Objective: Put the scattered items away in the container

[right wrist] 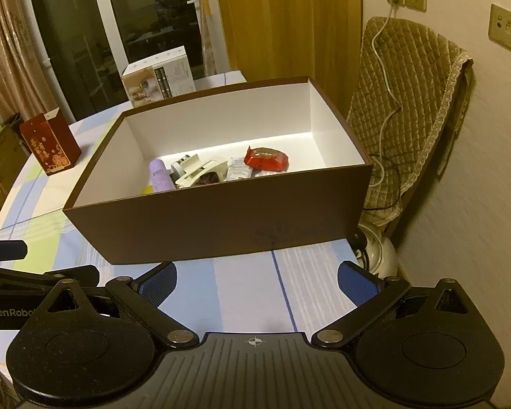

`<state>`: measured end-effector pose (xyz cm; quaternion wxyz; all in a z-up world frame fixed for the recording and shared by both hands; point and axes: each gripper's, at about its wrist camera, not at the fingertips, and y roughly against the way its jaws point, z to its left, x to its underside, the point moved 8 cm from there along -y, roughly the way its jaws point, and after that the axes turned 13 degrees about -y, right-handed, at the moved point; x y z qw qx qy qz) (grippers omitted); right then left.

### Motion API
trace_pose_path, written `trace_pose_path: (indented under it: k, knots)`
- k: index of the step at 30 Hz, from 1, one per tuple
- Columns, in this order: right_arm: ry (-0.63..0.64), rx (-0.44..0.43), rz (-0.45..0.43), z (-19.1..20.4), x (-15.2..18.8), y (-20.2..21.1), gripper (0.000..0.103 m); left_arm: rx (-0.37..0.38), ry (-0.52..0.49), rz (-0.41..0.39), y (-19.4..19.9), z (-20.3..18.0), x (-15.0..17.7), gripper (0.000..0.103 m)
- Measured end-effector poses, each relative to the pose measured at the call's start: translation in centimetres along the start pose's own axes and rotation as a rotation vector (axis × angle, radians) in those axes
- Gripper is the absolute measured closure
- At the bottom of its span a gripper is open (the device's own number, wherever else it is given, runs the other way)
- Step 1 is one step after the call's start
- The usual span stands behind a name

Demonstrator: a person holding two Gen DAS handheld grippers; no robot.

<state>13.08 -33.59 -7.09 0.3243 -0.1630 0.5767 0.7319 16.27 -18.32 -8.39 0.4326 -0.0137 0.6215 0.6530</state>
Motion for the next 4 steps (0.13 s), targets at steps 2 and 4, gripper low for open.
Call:
trace_pose_path:
  k: [2,4]
  knots:
    - [-0.002,0.0,-0.001,-0.03,-0.02,-0.03,0.0,-0.008,-0.005,0.0,-0.04,-0.01,-0.01,0.002]
    - [-0.004,0.004,0.001,-0.11,-0.01,-0.1,0.0,-0.012,0.0,0.004,-0.12,0.09,0.01,0.002]
